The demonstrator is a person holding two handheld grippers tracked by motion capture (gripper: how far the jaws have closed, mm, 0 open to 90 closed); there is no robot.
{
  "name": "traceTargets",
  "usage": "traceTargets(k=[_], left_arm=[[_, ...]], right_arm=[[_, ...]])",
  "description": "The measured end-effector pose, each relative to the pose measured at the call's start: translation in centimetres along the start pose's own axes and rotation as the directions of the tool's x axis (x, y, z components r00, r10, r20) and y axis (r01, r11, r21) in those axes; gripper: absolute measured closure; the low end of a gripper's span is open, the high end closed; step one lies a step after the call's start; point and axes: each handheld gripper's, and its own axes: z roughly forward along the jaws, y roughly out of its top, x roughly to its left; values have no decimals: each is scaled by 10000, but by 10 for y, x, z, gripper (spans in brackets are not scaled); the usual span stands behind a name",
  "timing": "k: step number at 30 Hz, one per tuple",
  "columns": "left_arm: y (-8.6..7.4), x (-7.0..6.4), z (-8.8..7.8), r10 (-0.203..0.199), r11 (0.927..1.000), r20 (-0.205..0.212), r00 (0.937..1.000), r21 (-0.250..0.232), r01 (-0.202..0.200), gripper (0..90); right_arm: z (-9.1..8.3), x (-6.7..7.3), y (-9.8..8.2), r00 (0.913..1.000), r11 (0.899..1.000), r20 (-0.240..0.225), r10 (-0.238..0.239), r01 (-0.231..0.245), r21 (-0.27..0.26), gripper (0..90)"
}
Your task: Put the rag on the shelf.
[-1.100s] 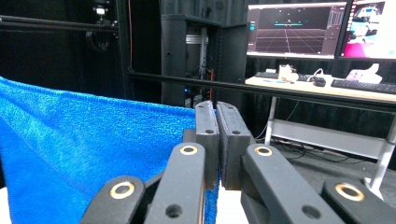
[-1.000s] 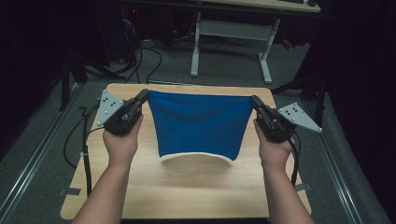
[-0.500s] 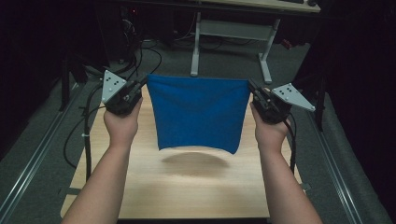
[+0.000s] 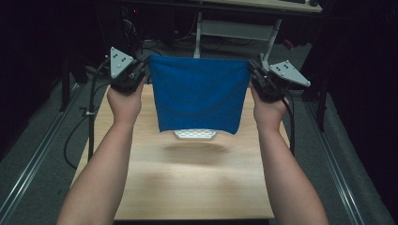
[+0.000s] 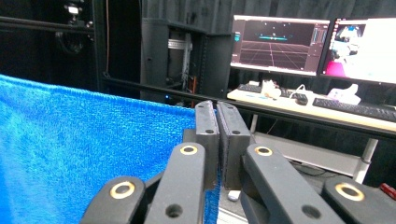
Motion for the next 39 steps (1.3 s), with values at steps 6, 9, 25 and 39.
traceTargets(k=[6,9,25,39], left_arm=[[4,8,12,212,9998,-153,9997,75,-211,900],[3,10,17,274,9996,-183,9995,41,-274,900],[-39,16,53,378,9947,15,9993,961,-378,900],[-107,12,65,107,9681,119,9999,2504,-133,900]], right_arm=[[20,-4,0,9998,9996,119,-170,167,235,887],[27,-4,-1,9988,9988,183,-445,441,203,887],[68,-20,-30,9969,9892,329,-721,673,1300,886],[86,-20,-75,9975,9692,-58,-708,702,2363,886]])
